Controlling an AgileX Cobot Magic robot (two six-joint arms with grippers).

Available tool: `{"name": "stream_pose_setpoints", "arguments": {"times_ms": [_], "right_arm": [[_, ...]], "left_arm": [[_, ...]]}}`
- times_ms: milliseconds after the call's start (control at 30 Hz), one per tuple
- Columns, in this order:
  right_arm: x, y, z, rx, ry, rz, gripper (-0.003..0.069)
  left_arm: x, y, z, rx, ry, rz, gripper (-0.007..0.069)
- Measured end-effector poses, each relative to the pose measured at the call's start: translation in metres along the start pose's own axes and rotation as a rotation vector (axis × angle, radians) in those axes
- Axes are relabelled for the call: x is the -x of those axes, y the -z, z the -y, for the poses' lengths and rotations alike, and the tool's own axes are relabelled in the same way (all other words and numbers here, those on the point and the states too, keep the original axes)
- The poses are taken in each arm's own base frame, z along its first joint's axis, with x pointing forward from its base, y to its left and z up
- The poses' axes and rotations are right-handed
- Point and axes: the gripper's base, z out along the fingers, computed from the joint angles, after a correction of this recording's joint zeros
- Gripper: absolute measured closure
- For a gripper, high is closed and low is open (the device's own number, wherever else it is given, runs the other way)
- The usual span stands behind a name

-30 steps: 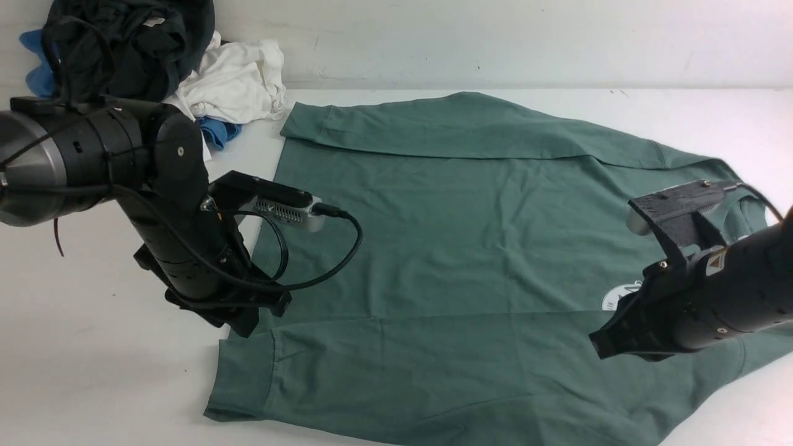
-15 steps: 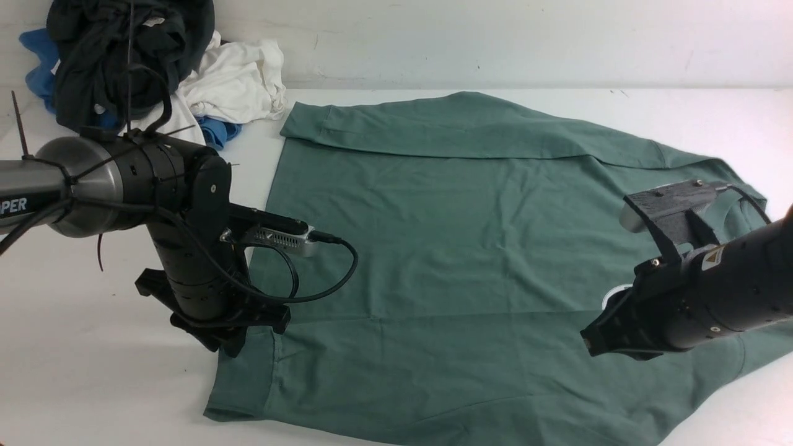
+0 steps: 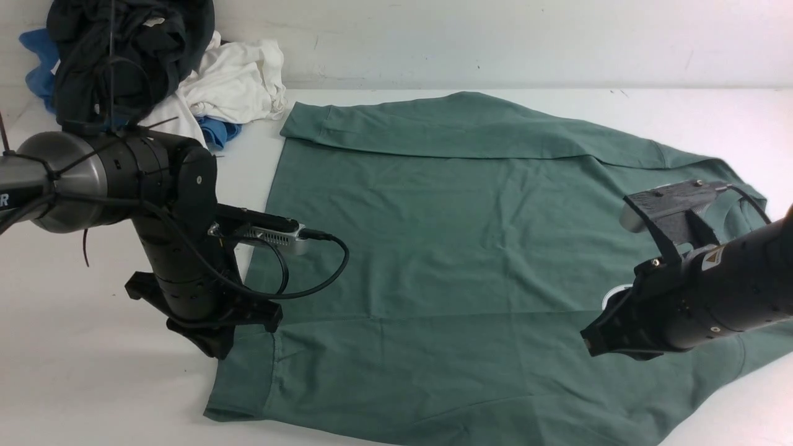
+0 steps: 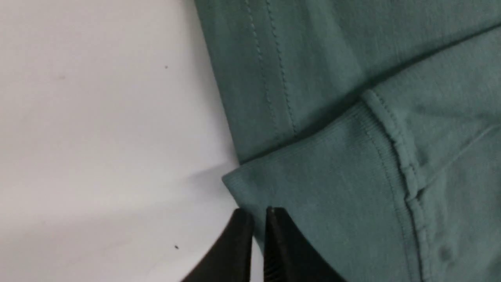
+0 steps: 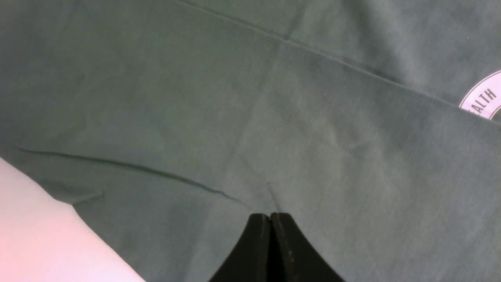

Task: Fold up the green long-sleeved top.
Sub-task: Use the left arm to clamp the cuff closest to it, then use the left arm to drag and place the cuff at the centered position on the left edge of the fabric

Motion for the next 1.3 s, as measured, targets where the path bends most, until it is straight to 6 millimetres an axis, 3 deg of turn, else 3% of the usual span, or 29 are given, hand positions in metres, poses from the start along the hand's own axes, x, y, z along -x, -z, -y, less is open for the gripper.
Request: {"name": "stream_pose_setpoints", "arguments": {"times_ms": [200,333,433,600,700,1067,1167,1200,1267,1300], "right_arm": [[0.0,0.0,0.0,0.0,0.0,0.001,0.0669],[0.0,0.0,0.0,-0.001,0.0,0.004,0.0669],[0.0,0.0,0.0,-0.001,0.0,0.004,0.0669],[0.0,0.0,0.0,-0.002,0.0,0.005,0.0669],[0.001,0.0,0.0,-0.002,0.0,0.006,0.0669],[0.001,0.0,0.0,-0.003,0.009,0.007,0.0669],[0.001,0.0,0.0,-0.003,0.035,0.007,0.0669],[0.001,0.0,0.0,-0.003,0.035,0.007,0.0669],[0.001,0.0,0.0,-0.004,0.042,0.01,0.0669],[0.001,0.0,0.0,-0.005,0.043,0.01,0.0669]], "left_arm": [[0.005,-0.014,-0.001,-0.026,0.019,-0.004,0.0408],[0.007,-0.015,-0.001,-0.035,0.013,-0.002,0.0364],[0.008,-0.015,-0.001,-0.045,-0.004,-0.003,0.0388],[0.008,-0.012,0.002,-0.072,-0.006,0.001,0.058],[0.005,-0.007,0.002,-0.072,-0.011,0.012,0.0601],[-0.003,0.067,0.006,-0.079,-0.074,0.232,0.0601],[0.009,0.101,0.009,-0.074,-0.119,0.349,0.0601],[0.009,0.101,0.009,-0.073,-0.122,0.349,0.0601],[0.024,0.13,0.011,-0.068,-0.133,0.46,0.0601],[0.025,0.133,0.011,-0.068,-0.135,0.469,0.0601]]}}
